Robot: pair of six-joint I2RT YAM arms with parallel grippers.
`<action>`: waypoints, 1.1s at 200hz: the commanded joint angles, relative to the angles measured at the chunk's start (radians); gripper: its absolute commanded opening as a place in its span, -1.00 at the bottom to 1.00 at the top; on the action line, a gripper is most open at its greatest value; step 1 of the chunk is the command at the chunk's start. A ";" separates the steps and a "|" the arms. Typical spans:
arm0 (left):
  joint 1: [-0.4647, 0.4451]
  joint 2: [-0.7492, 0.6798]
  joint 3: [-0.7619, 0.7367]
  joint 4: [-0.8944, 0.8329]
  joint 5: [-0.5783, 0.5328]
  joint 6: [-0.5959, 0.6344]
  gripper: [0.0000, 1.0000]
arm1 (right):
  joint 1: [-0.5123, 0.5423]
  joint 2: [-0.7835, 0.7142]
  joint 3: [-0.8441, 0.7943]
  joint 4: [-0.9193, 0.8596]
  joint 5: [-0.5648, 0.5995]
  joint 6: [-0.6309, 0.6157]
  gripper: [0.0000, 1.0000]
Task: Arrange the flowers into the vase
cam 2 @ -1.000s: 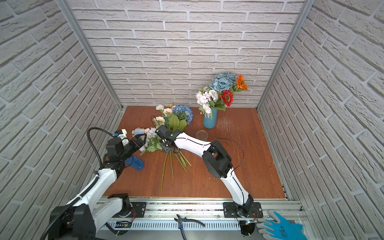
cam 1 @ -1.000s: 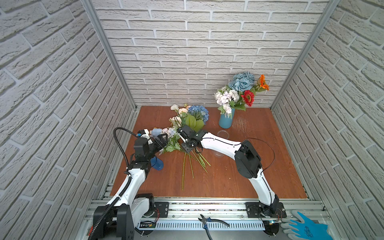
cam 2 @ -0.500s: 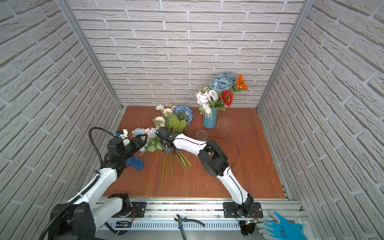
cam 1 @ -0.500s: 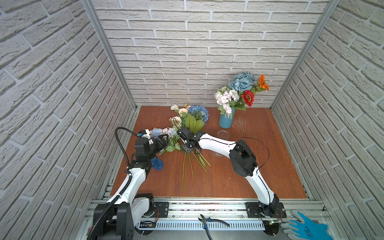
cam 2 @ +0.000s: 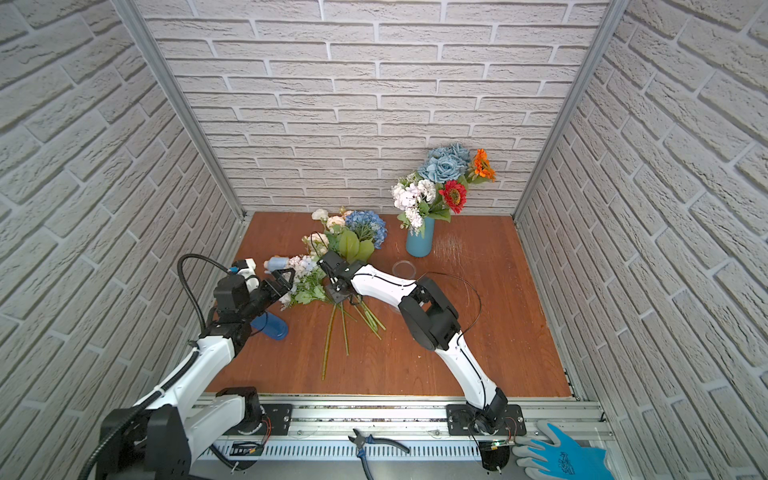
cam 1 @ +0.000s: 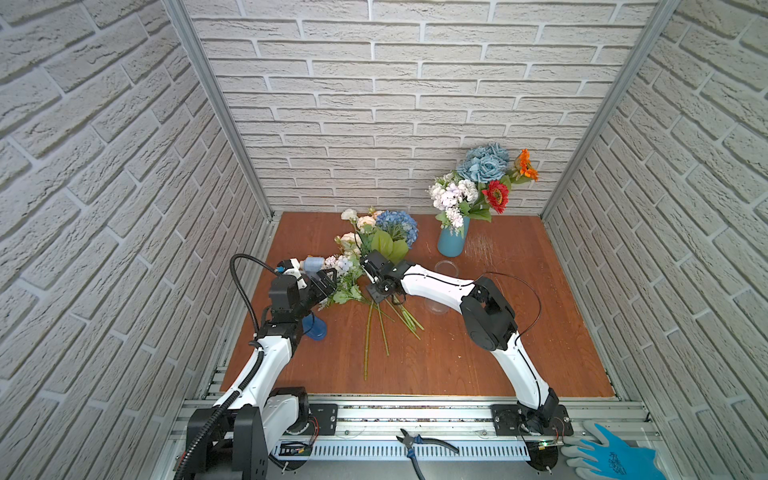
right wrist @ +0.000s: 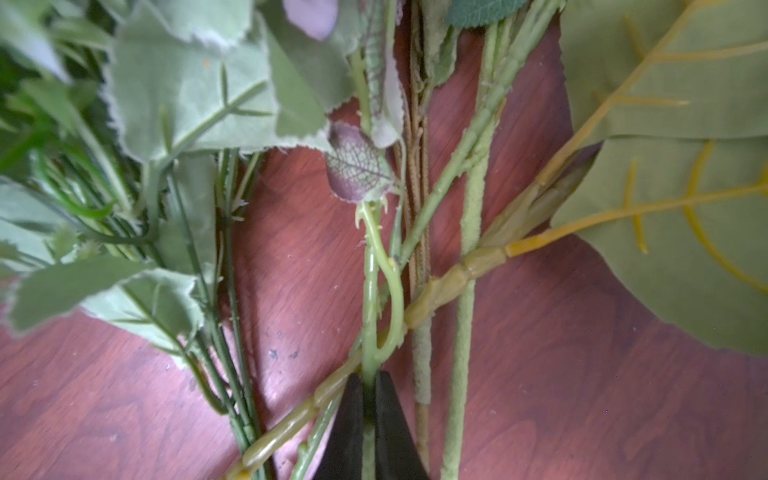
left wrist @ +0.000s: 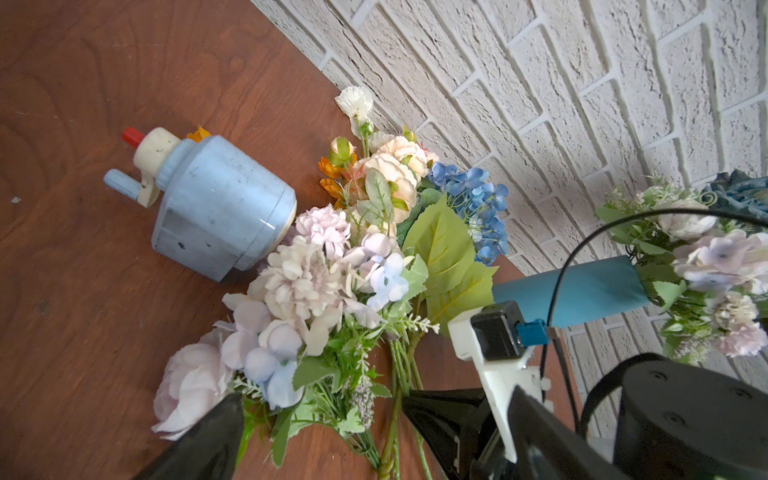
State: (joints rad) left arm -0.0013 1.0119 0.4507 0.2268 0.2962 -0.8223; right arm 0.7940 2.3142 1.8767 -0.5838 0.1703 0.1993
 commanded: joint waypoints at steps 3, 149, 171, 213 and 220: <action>-0.003 -0.021 0.014 0.014 -0.007 0.020 0.96 | -0.016 -0.103 -0.059 0.034 -0.011 0.025 -0.89; -0.097 -0.016 0.059 0.129 0.072 0.018 0.95 | -0.097 -0.480 -0.349 0.312 -0.201 0.074 -0.89; -0.160 0.034 0.121 0.180 0.110 0.011 0.94 | -0.096 -0.537 -0.386 0.363 -0.256 0.048 -0.90; -0.253 0.180 0.235 0.302 0.152 -0.035 0.84 | -0.096 -0.629 -0.477 0.485 -0.417 0.036 -0.89; -0.266 0.200 0.252 0.325 0.164 -0.044 0.83 | -0.096 -0.641 -0.491 0.496 -0.423 0.039 -0.89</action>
State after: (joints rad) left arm -0.2325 1.1580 0.6514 0.4046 0.4103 -0.8383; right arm 0.6949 1.7344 1.4261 -0.2188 -0.1486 0.2535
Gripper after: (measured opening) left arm 0.927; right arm 0.079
